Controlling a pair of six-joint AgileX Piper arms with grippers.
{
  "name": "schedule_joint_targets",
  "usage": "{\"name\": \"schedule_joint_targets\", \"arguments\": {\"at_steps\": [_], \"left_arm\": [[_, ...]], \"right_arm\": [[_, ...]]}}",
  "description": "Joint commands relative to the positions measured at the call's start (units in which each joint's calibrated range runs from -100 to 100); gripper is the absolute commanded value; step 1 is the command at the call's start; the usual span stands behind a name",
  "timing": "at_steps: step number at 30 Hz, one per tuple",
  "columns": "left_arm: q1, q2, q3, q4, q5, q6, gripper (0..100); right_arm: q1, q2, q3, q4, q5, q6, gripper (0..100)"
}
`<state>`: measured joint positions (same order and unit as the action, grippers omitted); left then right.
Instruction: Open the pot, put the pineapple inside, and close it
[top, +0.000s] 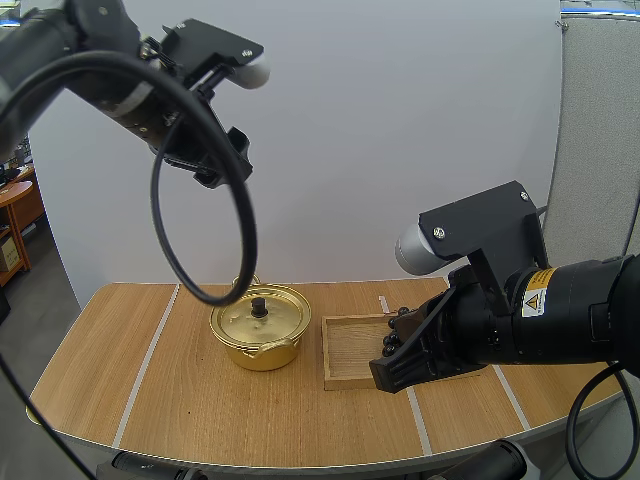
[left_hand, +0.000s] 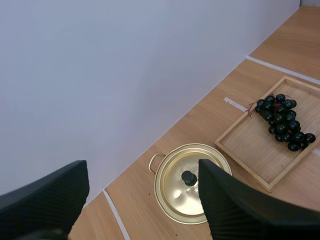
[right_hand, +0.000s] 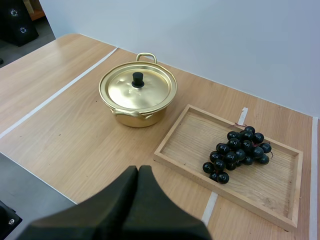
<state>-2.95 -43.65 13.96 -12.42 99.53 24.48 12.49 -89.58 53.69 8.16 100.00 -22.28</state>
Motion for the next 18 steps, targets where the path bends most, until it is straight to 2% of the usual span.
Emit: {"name": "schedule_joint_targets", "arguments": {"at_steps": [1,10,18], "left_arm": [[0.0,-8.2,0.1,0.8,0.5,-3.3,100],[0.0,-18.2,2.1,1.1,0.5,-5.8,100],[0.0,-25.6,10.8,1.1,0.5,-5.9,100]], "right_arm": [[-0.2,-0.5,0.2,-0.4,0.0,-0.1,0],[-0.6,-0.5,0.2,-0.4,0.0,-0.1,0],[-1.3,-0.5,0.2,-0.4,0.0,-0.1,0]]}}
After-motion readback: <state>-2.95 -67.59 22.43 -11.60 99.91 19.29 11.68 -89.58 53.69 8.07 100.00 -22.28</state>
